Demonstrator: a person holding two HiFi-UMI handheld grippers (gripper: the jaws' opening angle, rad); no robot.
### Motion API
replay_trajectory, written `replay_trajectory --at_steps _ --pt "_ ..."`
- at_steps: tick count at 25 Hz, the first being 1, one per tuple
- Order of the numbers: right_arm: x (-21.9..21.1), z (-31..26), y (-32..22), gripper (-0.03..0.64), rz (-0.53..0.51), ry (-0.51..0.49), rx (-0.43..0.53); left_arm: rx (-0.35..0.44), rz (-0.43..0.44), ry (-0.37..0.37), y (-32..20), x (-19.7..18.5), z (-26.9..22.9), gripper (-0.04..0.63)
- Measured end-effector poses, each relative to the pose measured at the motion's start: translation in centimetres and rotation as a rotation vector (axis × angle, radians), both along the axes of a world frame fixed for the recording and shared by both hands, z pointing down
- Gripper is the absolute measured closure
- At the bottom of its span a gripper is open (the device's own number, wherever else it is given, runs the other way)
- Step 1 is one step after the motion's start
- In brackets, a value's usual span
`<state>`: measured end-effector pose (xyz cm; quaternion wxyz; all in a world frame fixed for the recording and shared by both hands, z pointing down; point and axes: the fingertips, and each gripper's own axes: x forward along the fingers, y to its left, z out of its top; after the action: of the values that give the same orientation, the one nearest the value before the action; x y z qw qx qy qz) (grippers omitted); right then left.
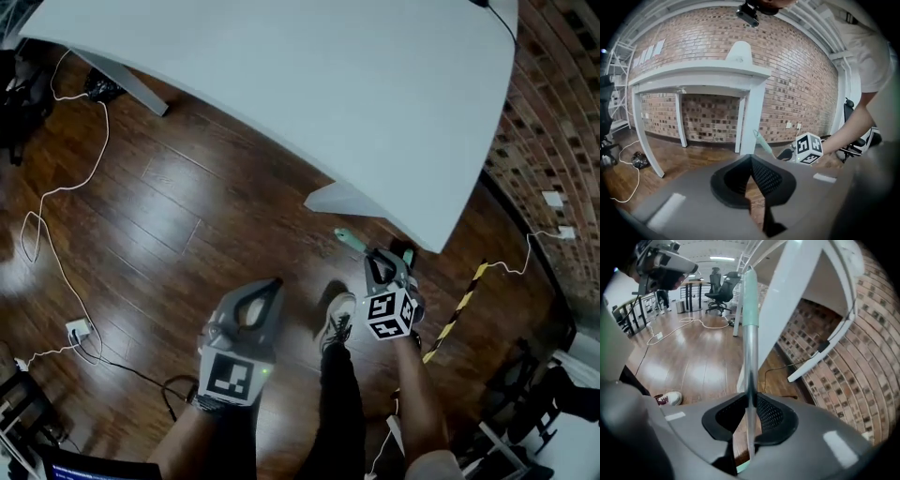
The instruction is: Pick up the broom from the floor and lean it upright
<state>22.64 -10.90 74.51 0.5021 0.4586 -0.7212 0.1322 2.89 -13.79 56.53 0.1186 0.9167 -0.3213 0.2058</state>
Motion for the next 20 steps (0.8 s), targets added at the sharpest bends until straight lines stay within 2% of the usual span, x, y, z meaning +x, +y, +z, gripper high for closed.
replay_trajectory --at_steps 4,7,10,17,20 --pt "3.8 -2.9 -1.4 0.528 0.067 -0.062 0.032 0.029 -0.007 0.008 -0.9 4.0 -1.8 0.594" --pt "5.2 -4.1 -2.4 0.528 0.067 -0.116 0.042 -0.02 -0.074 0.035 -1.2 6.5 -2.5 0.595" --pt "6.9 -5.8 -3.8 0.528 0.082 -0.181 0.051 -0.052 -0.111 0.028 -1.1 8.8 -3.4 0.594" --pt "9.9 -11.4 -9.6 0.526 0.185 -0.336 0.123 -0.062 -0.121 -0.002 -1.5 13.5 -5.4 0.595" --pt "10.2 -12.0 -12.7 0.525 0.192 -0.346 0.126 -0.068 -0.126 0.008 -1.9 15.4 -5.6 0.594"
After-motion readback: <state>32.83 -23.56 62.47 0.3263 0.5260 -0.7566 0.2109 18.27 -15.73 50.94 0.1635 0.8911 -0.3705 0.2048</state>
